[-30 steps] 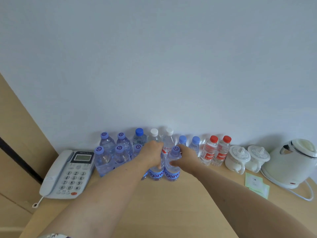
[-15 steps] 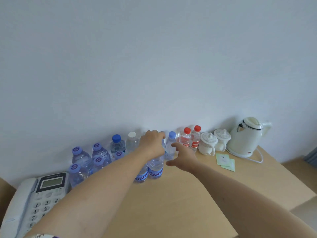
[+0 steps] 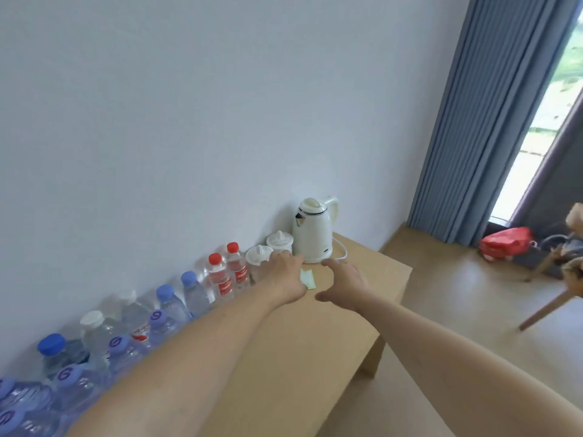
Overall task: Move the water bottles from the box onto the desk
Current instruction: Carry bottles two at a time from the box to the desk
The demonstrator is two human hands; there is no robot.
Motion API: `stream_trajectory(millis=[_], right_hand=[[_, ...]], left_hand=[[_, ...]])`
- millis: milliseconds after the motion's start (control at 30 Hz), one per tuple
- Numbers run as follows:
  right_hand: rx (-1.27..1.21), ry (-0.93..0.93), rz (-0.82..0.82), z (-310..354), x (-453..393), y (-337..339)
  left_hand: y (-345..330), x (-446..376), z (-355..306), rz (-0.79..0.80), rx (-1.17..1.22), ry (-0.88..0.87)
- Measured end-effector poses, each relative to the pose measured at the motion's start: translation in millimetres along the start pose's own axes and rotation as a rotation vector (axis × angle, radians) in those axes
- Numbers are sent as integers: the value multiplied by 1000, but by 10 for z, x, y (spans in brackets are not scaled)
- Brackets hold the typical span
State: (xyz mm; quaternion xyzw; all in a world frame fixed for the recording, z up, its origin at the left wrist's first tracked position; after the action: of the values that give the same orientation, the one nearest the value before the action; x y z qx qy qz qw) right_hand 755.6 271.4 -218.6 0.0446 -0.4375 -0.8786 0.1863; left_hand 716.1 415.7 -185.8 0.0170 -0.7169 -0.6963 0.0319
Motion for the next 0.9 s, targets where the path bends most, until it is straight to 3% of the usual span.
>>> stream_trajectory(millis=[533, 900], right_hand=[[124, -470, -229, -3472, 1387, 2478], [10, -814, -447, -5146, 2439, 3588]], left_hand=[[-218, -709, -4440, 72, -47, -508], [-264, -830, -7080, 114, 36, -860]])
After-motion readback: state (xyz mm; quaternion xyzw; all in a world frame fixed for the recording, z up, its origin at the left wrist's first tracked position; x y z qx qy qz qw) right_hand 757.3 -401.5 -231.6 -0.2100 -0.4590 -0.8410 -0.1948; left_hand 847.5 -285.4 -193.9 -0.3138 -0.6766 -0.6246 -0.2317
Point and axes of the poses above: each hand's wrist, its own x-axis away from the middle knuckle, its own y-axis out of the back of the hand, z = x × y, the point moved 6 cm from there along -x, towards the middle knuckle, and after that the axes turned 5 degrees about -x, right-handed, at the moved point
